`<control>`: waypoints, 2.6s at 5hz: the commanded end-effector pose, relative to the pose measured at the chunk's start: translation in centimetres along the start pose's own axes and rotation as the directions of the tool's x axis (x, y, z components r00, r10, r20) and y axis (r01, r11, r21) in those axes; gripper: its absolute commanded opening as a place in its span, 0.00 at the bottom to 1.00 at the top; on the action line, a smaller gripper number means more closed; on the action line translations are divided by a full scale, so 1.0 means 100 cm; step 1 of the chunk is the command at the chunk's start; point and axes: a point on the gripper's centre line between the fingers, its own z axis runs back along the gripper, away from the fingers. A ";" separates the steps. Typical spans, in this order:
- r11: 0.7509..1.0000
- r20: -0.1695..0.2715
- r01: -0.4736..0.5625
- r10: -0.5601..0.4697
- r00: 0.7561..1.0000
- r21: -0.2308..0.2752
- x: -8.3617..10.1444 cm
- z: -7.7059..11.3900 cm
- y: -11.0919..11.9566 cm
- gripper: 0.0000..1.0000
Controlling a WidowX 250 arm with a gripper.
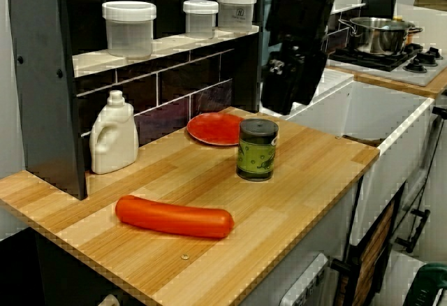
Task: Push into sink
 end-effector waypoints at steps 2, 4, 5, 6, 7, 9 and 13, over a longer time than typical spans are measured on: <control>0.990 0.047 0.143 -0.143 0.989 0.020 0.082 -0.028 0.034 1.00; 0.965 0.010 0.259 -0.259 0.966 -0.029 0.070 -0.044 0.044 1.00; 0.957 0.012 0.287 -0.287 0.958 -0.049 0.051 -0.035 0.034 1.00; 0.952 0.022 0.300 -0.299 0.954 -0.063 0.039 -0.029 0.025 1.00; 0.951 0.023 0.302 -0.301 0.953 -0.065 0.032 -0.032 0.019 1.00; 0.966 0.038 0.253 -0.251 0.967 -0.057 0.040 -0.035 0.019 1.00; 0.961 0.032 0.276 -0.275 0.961 -0.036 0.039 -0.065 -0.024 1.00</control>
